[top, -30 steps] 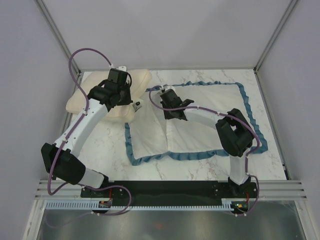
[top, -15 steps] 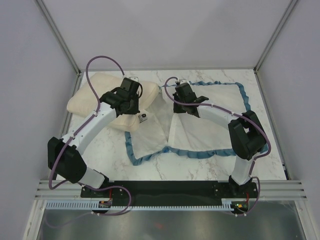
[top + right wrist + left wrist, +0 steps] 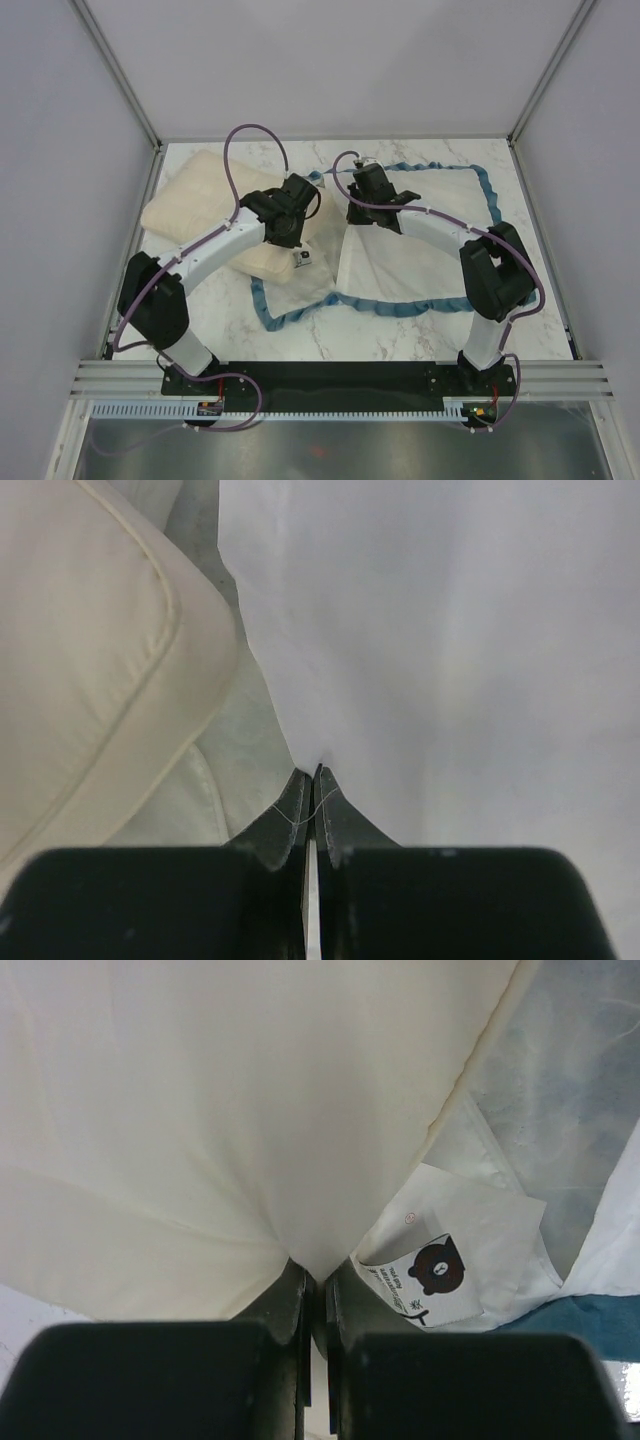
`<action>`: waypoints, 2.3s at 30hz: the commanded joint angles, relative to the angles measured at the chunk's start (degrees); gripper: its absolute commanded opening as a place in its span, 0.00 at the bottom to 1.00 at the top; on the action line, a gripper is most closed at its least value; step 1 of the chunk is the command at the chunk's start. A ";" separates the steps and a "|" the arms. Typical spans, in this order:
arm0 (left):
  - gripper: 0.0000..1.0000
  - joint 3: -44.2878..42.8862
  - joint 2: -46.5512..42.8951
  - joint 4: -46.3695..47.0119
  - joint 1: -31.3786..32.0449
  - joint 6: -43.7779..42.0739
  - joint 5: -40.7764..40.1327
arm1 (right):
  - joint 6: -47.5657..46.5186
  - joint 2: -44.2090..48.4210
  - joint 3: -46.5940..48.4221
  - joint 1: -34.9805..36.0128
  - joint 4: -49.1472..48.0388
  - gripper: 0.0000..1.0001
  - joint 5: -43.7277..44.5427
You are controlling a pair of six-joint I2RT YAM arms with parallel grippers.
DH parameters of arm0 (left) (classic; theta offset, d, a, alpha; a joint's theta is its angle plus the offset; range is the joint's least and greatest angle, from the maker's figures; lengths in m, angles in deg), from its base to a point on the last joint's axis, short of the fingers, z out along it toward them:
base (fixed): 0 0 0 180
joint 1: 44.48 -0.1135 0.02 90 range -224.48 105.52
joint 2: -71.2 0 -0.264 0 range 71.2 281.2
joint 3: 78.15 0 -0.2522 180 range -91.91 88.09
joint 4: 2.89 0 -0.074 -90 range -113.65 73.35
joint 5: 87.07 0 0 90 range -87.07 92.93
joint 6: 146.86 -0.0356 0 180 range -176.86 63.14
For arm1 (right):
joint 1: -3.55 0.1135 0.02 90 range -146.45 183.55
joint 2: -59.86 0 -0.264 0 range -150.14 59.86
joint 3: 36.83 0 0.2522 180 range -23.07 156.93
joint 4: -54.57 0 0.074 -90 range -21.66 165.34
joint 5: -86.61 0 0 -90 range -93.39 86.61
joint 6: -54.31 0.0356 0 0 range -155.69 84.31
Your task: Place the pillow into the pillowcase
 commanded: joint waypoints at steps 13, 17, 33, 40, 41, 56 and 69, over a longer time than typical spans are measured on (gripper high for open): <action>0.02 -8.10 7.21 -13.41 2.54 -4.40 -5.16 | 0.20 7.59 0.23 -0.72 0.13 0.00 1.37; 0.02 -15.63 11.60 -13.67 3.85 -5.37 -4.36 | -0.68 8.55 -0.12 0.07 0.04 0.00 -0.23; 0.02 -43.43 28.31 -20.62 7.38 -5.11 -2.69 | -0.68 13.74 -2.67 1.30 -1.28 0.01 -2.16; 0.02 -42.74 29.90 -12.54 7.46 1.64 -1.64 | -0.06 14.09 -2.32 1.13 -1.10 0.01 -1.11; 0.02 -40.21 29.72 -10.00 7.46 2.36 0.02 | 0.37 14.00 -2.49 1.13 -0.84 0.01 -0.76; 0.73 -20.07 11.81 7.78 3.34 6.41 8.64 | 2.57 14.97 -4.78 -2.56 -3.12 0.00 -4.45; 1.00 -1.18 -1.65 6.18 -26.62 6.65 2.68 | 3.36 11.10 -1.53 -2.48 -3.30 0.00 -8.58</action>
